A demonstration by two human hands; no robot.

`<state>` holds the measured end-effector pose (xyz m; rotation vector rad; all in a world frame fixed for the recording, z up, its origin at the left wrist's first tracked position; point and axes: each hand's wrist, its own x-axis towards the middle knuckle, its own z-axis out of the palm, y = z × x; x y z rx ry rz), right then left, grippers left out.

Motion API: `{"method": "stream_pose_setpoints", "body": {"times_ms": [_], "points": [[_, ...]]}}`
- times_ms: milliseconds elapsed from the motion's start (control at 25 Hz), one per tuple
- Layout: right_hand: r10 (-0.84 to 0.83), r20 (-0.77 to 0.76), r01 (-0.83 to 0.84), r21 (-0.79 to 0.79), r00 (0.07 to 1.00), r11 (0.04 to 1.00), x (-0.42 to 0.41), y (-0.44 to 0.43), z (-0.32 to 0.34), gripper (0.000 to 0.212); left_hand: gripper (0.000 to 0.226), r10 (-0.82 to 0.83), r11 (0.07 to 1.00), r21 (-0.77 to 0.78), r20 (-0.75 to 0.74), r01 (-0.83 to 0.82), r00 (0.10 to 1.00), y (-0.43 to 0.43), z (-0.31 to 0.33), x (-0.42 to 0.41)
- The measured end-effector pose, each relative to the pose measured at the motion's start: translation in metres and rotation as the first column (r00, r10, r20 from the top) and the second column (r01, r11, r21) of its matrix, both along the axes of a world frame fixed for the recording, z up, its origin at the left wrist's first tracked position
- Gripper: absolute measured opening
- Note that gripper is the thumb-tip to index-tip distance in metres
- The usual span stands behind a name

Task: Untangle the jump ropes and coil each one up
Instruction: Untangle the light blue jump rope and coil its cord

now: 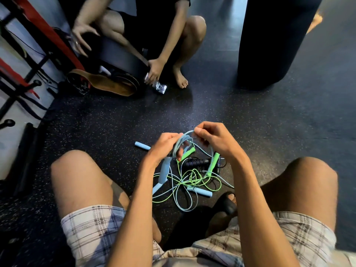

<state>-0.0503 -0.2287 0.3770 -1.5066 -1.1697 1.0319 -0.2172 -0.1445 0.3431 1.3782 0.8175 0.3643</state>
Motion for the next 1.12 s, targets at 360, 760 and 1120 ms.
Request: {"method": "stream_pose_setpoints", "body": {"times_ms": [360, 760, 1120], "points": [[-0.198, 0.105, 0.2, -0.007, 0.975, 0.98, 0.005, 0.006, -0.017, 0.032, 0.04, 0.045, 0.938, -0.338, 0.343, 0.079, 0.938, 0.0, 0.007, 0.006], [-0.048, -0.214, -0.022, -0.314, 0.976, 0.949, -0.007, -0.003, -0.032, 0.02, 0.036, 0.561, 0.796, -0.575, 0.583, -0.19, 0.588, 0.021, 0.02, -0.002], [0.143, -0.062, -0.156, -0.425, 0.988, 0.892, -0.001, -0.007, -0.041, 0.017, 0.017, 0.843, 0.403, -0.181, 0.456, -0.897, 0.286, 0.044, -0.006, -0.031]]}}
